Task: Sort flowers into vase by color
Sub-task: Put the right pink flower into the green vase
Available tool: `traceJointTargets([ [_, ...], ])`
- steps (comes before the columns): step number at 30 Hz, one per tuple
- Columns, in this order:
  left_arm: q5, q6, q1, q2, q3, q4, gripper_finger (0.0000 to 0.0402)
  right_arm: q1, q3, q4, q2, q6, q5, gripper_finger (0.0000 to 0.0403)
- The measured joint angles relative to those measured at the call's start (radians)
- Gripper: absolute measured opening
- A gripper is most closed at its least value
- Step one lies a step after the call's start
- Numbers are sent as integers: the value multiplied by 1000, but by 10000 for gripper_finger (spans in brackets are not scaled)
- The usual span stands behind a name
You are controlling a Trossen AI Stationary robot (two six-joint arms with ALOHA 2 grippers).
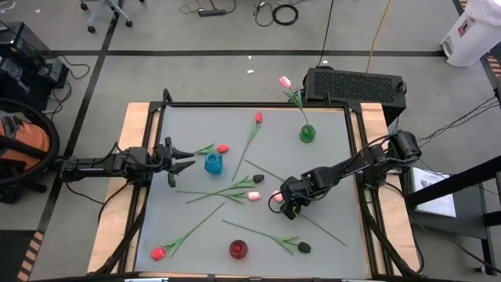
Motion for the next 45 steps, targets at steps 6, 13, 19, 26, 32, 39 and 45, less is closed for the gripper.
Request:
traceJointTargets([
  [6,0,0,0,0,0,0,132,0,-1,-6,1,1,-1,163],
  [13,0,0,0,0,0,0,132,0,-2,4,3,3,-11,88],
  [19,0,0,0,0,0,0,132,1,-3,33,4,2,-20,26],
  [26,0,0,0,0,0,0,132,2,-3,53,5,16,-35,11],
  [32,0,0,0,0,0,0,132,2,-3,52,5,8,-32,3],
  [39,0,0,0,0,0,0,132,1,9,54,4,-25,26,2],
  [45,0,0,0,0,0,0,132,-19,78,34,3,-115,104,2],
])
